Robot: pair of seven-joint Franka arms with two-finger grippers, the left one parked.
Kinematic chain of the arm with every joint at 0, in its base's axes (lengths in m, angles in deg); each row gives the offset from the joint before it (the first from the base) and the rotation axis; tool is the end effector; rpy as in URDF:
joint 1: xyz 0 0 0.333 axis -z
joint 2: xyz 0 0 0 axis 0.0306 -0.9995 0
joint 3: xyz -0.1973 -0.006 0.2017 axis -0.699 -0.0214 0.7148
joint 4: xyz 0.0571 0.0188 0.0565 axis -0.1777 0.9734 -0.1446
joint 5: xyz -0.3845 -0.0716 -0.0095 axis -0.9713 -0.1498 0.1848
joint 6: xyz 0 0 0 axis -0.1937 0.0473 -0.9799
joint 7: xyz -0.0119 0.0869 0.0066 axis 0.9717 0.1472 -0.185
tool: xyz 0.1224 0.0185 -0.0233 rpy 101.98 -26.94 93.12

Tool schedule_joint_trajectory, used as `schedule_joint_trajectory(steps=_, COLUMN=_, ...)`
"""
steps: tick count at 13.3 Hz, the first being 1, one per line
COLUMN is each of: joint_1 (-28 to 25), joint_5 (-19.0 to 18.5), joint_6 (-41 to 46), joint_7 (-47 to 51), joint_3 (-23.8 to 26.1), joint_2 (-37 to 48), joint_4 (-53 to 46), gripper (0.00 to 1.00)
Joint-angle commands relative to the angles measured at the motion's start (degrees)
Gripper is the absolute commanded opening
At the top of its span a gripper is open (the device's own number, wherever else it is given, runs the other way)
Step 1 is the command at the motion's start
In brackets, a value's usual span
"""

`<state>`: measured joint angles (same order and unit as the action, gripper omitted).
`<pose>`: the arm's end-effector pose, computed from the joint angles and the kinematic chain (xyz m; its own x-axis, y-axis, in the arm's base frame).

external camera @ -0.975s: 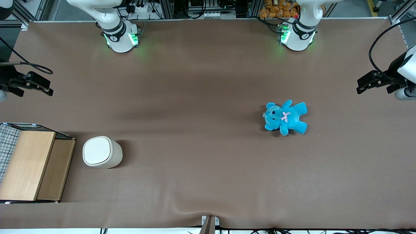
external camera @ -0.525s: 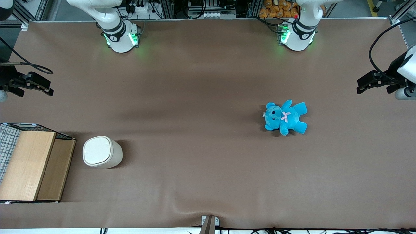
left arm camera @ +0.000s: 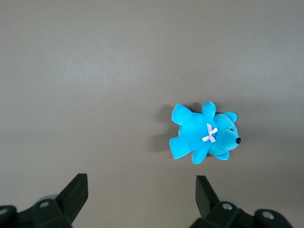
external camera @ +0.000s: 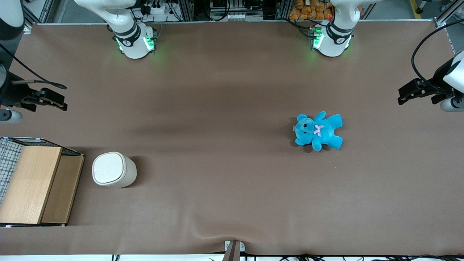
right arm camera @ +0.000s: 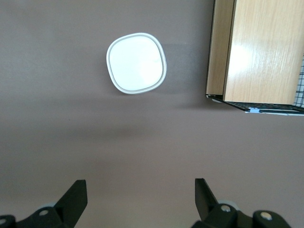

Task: Open trash can with right arm
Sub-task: 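Move the right gripper over the white trash can's lid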

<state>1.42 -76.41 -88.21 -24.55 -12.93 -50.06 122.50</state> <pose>0.5733 -0.0046 0.5375 0.9966 0.0141 -0.0806 0.0131 -0.9998 -0.0135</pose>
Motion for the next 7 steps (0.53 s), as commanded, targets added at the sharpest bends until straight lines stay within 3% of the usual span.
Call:
schedule_joint_trajectory(steps=1, joint_1=-1.25, joint_5=-0.39, joint_6=-0.1, joint_7=0.49, joint_3=0.03, joint_2=-0.73, joint_4=0.08, gripper=1.0)
schedule_joint_trajectory(steps=7, joint_1=-1.78, joint_5=-0.48, joint_6=-6.67, joint_7=0.92, joint_3=0.03, joint_2=-5.82, joint_4=-0.18, gripper=1.0)
